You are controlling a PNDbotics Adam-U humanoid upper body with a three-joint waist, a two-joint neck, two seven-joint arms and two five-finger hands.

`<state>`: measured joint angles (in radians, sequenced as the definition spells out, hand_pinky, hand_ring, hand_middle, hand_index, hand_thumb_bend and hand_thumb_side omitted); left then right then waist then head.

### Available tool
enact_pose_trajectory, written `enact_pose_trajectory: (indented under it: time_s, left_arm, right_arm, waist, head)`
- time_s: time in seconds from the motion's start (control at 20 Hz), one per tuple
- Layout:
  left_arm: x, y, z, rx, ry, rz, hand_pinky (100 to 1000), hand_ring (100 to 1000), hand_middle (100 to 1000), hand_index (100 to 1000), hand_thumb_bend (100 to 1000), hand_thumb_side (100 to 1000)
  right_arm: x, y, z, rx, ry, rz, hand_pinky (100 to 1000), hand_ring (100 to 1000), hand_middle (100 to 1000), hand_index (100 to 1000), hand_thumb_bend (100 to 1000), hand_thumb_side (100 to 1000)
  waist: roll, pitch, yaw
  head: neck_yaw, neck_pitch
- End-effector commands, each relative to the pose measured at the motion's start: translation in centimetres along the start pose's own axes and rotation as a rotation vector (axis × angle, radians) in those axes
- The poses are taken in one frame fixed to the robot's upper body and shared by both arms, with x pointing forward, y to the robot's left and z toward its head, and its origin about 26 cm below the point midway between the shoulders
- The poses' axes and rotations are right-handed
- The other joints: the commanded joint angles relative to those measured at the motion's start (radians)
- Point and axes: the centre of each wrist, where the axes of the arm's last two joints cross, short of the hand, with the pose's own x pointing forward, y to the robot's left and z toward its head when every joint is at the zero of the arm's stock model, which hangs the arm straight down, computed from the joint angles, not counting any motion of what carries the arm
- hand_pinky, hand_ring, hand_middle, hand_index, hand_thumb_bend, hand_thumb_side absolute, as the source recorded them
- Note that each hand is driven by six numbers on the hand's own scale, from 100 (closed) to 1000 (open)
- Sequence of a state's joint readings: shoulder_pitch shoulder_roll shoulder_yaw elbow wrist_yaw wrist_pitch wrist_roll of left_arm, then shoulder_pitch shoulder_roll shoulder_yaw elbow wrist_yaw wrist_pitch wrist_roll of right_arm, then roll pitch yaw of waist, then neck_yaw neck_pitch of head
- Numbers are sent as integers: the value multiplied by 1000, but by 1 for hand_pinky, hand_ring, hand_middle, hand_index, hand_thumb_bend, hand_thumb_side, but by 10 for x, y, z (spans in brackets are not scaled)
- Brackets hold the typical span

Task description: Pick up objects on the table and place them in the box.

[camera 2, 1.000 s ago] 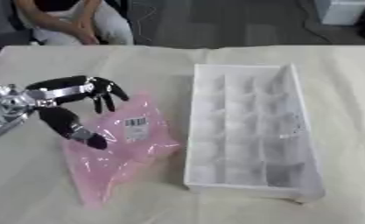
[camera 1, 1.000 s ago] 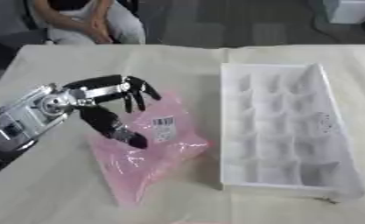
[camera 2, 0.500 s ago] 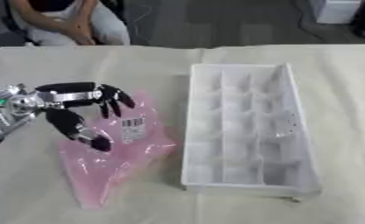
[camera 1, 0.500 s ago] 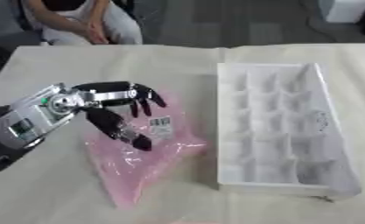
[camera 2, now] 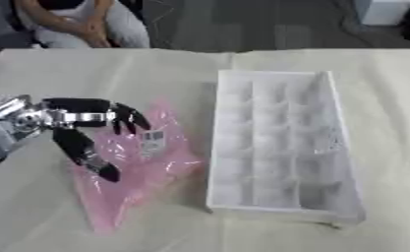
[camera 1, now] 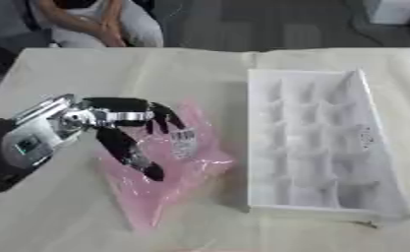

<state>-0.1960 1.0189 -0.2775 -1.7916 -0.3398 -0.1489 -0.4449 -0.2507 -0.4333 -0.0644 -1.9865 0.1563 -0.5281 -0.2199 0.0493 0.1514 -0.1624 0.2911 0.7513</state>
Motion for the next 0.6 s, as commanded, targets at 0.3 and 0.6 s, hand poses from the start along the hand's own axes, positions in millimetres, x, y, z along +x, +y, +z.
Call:
enact_pose_trajectory:
  time_s: [0.3, 0.6]
  left_arm:
    - [7, 9, -7, 122, 14, -213, 722, 826, 889, 954, 860, 833]
    - [11, -5, -24, 187, 1, -167, 713, 806, 875, 943, 808, 843]
  right_arm:
    - [3, -6, -6, 0, -27, 23, 100, 104, 101, 466, 359, 1000]
    - [3, -5, -6, -7, -28, 22, 100, 105, 101, 464, 364, 1000]
  waist:
    - [-6, 2, 5]
    - [-8, 10, 0]
  head:
    - [-6, -4]
    - [-14, -7]
